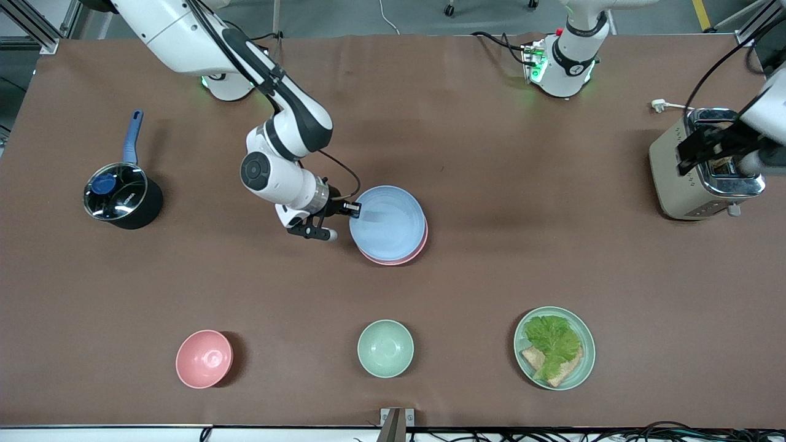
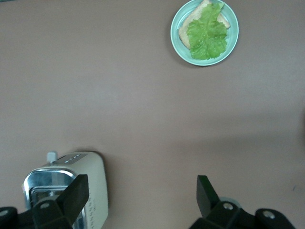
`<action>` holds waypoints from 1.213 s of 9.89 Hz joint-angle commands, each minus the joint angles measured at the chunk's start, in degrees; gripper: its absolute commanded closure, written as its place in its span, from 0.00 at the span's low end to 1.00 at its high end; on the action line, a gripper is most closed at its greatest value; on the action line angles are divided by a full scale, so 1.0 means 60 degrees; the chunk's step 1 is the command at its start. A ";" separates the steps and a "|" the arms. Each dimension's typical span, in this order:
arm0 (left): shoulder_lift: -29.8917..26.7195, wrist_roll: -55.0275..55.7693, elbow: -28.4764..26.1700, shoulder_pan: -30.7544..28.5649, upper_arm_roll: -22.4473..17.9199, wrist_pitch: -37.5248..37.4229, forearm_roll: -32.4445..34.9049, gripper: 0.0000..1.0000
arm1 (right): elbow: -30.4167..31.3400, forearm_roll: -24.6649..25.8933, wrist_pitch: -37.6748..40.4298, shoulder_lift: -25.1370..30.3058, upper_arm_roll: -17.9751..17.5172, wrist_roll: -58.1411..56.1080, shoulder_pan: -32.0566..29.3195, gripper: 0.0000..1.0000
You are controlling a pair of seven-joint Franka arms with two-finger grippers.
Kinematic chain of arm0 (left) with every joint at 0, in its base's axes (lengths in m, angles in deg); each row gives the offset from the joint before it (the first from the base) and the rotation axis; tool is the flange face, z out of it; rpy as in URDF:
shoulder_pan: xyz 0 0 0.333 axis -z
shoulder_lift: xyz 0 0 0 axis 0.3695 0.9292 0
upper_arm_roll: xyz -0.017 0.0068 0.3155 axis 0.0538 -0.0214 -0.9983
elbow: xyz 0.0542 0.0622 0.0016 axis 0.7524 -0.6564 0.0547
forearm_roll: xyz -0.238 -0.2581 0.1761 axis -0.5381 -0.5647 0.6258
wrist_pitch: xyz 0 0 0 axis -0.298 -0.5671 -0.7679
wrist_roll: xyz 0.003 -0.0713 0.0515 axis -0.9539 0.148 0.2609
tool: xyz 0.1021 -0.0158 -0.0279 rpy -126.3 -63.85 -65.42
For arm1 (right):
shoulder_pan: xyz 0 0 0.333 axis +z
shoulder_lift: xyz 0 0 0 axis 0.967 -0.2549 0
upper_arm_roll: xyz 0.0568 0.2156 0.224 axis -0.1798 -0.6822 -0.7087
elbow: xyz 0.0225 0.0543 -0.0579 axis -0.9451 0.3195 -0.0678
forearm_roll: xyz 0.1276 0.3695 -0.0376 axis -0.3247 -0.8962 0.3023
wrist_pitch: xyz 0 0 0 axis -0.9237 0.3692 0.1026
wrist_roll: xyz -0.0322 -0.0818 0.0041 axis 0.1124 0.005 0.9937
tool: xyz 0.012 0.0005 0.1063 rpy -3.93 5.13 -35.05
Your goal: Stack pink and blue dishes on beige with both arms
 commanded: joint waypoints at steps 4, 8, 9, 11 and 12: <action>0.1430 -0.0039 0.3096 0.0001 -0.0111 -0.2774 -0.0476 0.00 | 0.0176 0.1161 -0.0007 0.0568 0.0033 0.0097 -0.0316 0.00; 0.0905 0.0532 0.2586 -0.0115 0.0092 -0.2776 -0.0624 0.00 | -0.0494 0.4882 0.2884 0.2692 0.0428 0.0068 -0.2319 0.00; 0.0744 0.0562 0.2411 -0.0334 0.0442 -0.2747 -0.0624 0.00 | -0.1064 0.5107 0.3809 0.3044 0.0907 -0.0034 -0.2484 0.00; 0.0757 0.0796 0.2380 -0.0351 0.0504 -0.2732 -0.0610 0.00 | -0.2135 0.5109 0.5102 0.3630 0.2064 -0.0195 -0.2442 0.00; 0.0801 0.0796 0.2394 -0.0292 0.0475 -0.2717 -0.0595 0.00 | -0.2400 0.5080 0.5571 0.3967 0.2693 -0.0457 -0.2427 0.00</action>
